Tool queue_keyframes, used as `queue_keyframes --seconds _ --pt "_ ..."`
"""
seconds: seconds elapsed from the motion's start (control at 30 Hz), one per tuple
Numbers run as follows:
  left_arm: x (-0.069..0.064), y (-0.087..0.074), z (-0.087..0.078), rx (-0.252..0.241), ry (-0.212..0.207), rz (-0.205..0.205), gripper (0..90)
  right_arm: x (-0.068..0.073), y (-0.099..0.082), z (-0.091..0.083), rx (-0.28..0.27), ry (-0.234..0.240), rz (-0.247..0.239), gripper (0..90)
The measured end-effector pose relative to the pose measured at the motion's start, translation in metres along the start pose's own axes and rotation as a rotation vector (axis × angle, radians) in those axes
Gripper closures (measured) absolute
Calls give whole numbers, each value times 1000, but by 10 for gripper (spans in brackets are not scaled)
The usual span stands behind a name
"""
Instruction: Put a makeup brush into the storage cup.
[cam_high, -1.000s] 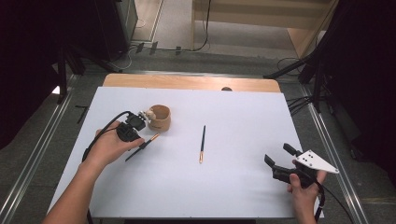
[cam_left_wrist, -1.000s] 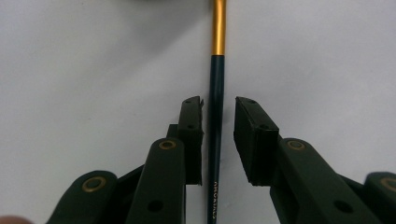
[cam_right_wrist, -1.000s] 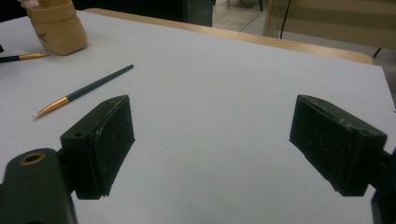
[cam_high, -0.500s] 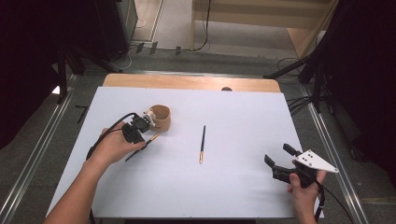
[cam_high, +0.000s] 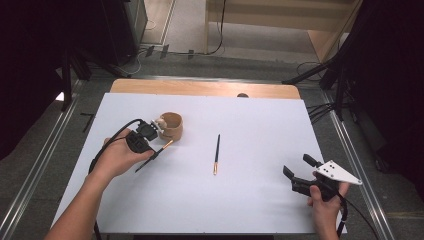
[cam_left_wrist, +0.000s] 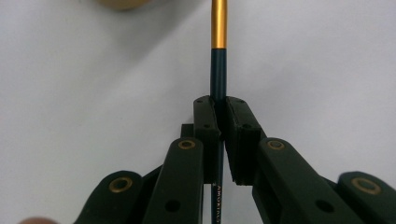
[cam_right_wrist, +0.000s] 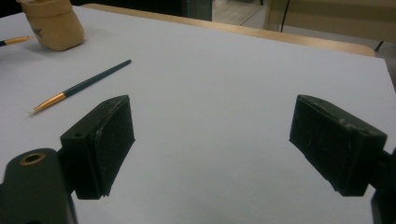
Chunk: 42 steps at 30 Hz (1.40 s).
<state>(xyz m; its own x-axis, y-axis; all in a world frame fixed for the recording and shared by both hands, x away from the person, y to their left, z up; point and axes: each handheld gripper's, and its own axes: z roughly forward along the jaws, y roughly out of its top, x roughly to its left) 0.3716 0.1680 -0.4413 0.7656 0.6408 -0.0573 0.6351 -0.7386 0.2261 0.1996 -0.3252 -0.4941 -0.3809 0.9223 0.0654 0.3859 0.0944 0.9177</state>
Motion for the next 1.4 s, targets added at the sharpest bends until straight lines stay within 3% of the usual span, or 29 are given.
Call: queue_keyframes --seconds 0.2,0.3,0.4,0.5,0.67,0.7,0.8,0.83,0.87,0.9,0.93,0.97,1.0,1.03,1.23,1.27,1.4 --pt "-3 -4 -17 -118 -59 27 846 0 0 0 2 -1 0 143" --pt "-3 -7 -27 -224 -102 40 846 0 0 1 2 -2 -1 142" --pt "-3 -9 -32 -301 -102 41 846 0 -1 1 1 0 0 143" --pt "0 -11 -36 -389 -128 38 846 1 0 1 0 2 -3 142" --pt "5 -17 -43 -546 -136 15 846 1 -1 1 2 1 1 142" --pt "5 -17 -43 -546 -136 15 846 1 -1 1 2 1 1 142" --pt "6 -20 -50 -663 -148 1 846 1 -1 1 3 1 0 143" --pt "6 -20 -50 -663 -148 1 846 1 -1 1 3 1 0 143" --pt "6 -22 -53 -729 -147 0 846 1 -1 1 4 0 0 143" --pt "6 -22 -53 -729 -147 0 846 1 -1 1 4 0 0 143" --pt "7 -23 -55 -786 -143 -2 846 1 -1 1 3 1 1 142" --pt "7 -23 -55 -786 -143 -2 846 1 -1 1 3 1 1 142" --pt "7 -25 -56 -853 -140 -8 846 1 -1 1 4 -1 0 143" --pt "7 -25 -56 -883 -141 -16 846 1 -1 1 4 -1 0 143" --pt "10 -28 -56 -1017 -124 -34 846 1 -1 1 3 0 -1 143" --pt "10 -28 -56 -1017 -124 -34 846 1 -1 1 3 0 -1 143" --pt "11 -29 -57 -1095 -102 -40 846 1 -1 1 6 -1 -3 143"
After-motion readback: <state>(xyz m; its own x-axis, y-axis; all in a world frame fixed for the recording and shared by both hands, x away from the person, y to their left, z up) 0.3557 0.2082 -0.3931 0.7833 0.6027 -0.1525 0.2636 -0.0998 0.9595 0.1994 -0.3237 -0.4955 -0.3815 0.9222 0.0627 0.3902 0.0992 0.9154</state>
